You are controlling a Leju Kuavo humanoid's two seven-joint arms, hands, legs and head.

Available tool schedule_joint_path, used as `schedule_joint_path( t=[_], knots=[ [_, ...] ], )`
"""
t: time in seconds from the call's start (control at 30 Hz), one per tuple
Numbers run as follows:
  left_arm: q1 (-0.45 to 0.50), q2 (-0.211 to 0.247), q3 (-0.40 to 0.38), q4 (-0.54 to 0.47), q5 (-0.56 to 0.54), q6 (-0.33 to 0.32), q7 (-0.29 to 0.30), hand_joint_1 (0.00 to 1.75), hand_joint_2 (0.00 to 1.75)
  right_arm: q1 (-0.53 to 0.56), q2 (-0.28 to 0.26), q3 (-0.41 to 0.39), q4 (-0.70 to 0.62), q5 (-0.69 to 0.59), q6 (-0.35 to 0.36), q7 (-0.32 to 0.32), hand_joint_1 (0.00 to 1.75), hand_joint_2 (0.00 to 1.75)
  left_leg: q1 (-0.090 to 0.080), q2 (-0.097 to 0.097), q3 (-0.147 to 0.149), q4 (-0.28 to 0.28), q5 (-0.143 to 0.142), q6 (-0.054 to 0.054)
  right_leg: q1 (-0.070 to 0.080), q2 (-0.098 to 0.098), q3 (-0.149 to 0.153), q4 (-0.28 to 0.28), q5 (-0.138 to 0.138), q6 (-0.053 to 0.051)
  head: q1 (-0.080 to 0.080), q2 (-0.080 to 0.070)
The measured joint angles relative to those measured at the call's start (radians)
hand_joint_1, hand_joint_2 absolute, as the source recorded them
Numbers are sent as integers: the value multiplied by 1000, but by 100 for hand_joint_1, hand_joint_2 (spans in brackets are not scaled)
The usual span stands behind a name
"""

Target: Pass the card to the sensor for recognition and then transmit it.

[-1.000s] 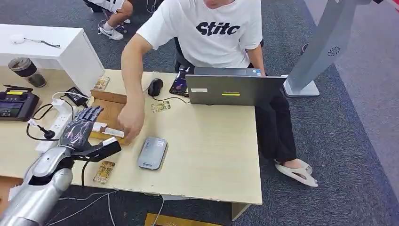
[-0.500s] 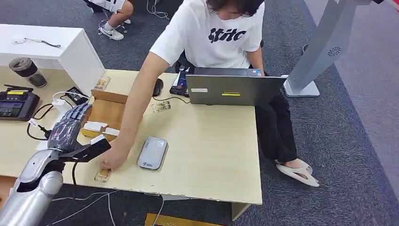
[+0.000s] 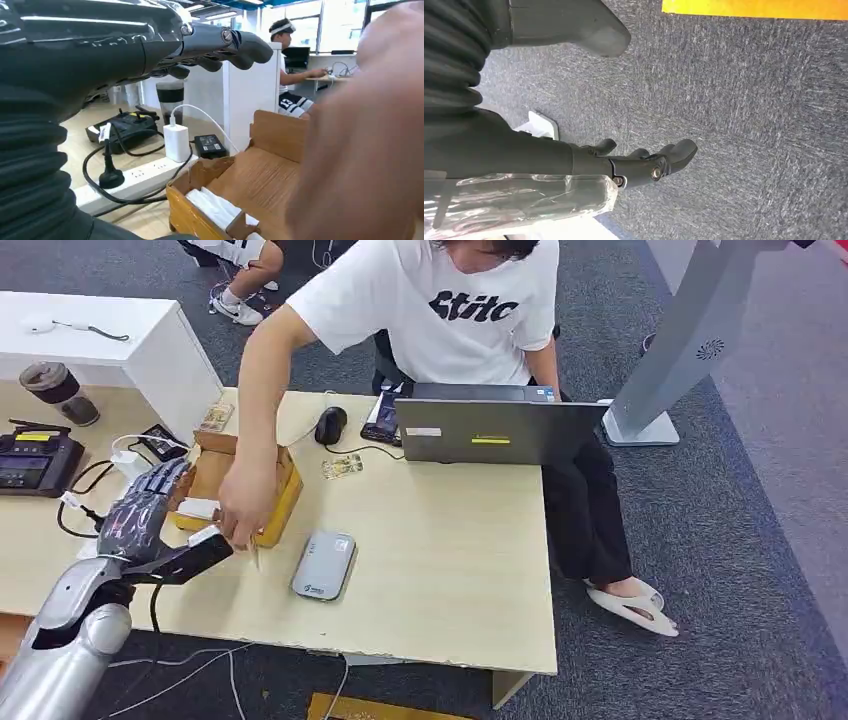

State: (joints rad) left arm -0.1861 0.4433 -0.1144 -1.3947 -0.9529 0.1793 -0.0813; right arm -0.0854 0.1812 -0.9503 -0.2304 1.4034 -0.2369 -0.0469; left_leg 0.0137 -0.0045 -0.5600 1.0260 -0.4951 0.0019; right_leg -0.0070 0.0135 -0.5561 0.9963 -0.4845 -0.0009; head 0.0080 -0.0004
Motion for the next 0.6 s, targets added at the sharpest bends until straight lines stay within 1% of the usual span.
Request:
schedule_joint_path(
  t=[0.2, 0.27, 0.37, 0.6],
  knots=[
    [2, 0, 1, 0, -6, -5, 5, 0, 175, 0, 0, 0, 0, 0, 0, 2, 0, 175, 0, 0, 0, 0, 0, 0, 0, 0, 0, 0, 0, 0, 0, 0],
    [0, 0, 2, 0, -10, -24, 21, 0, 175, 1, 0, 0, 0, -3, 0, 2, 0, 175, 0, 0, 0, 0, 0, 0, 0, 0, 0, 0, 0, 0, 0, 0],
    [-10, 0, 8, 0, 23, -74, 30, 0, 175, 1, 0, 0, 0, -3, 1, 5, 0, 175, 0, 0, 0, 0, 0, 0, 0, 0, 0, 0, 0, 0, 0, 0],
    [-24, 0, 21, 0, 46, -102, 30, 0, 175, 2, 0, 0, 0, -3, 1, 4, 0, 175, 0, 0, 0, 0, 0, 0, 0, 0, 0, 0, 0, 0, 0, 0]
  ],
)
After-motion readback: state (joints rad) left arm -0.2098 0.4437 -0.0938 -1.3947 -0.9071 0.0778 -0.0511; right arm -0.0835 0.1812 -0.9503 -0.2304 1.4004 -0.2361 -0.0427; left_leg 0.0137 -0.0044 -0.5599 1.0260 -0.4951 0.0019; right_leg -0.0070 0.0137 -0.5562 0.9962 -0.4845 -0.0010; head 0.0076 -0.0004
